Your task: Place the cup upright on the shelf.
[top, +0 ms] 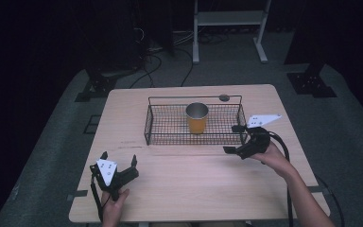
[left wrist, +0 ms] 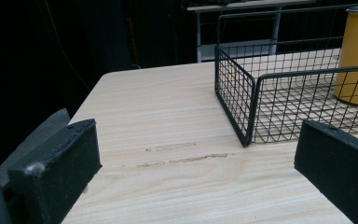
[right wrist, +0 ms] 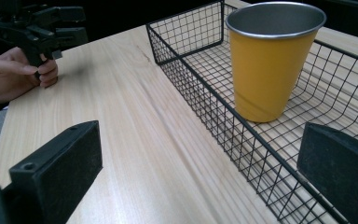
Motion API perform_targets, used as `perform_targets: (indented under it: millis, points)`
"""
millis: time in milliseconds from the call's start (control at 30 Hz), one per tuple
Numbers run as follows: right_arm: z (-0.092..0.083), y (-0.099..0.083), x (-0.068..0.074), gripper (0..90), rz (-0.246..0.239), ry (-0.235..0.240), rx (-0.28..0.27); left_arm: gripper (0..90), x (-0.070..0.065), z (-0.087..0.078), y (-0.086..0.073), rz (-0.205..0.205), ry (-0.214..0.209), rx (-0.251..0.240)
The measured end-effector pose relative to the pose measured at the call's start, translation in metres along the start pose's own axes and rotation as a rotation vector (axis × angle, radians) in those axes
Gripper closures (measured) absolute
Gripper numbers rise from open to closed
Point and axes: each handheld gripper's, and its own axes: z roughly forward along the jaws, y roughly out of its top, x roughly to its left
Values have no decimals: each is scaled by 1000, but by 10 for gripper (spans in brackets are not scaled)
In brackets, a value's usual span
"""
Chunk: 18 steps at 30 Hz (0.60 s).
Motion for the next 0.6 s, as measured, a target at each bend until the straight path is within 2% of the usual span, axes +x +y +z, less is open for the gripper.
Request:
perform_targets:
  millis: [600]
  points:
    - [-12,-22,19,0,-6,-4,-10,0,0,0,0,5,0,0]
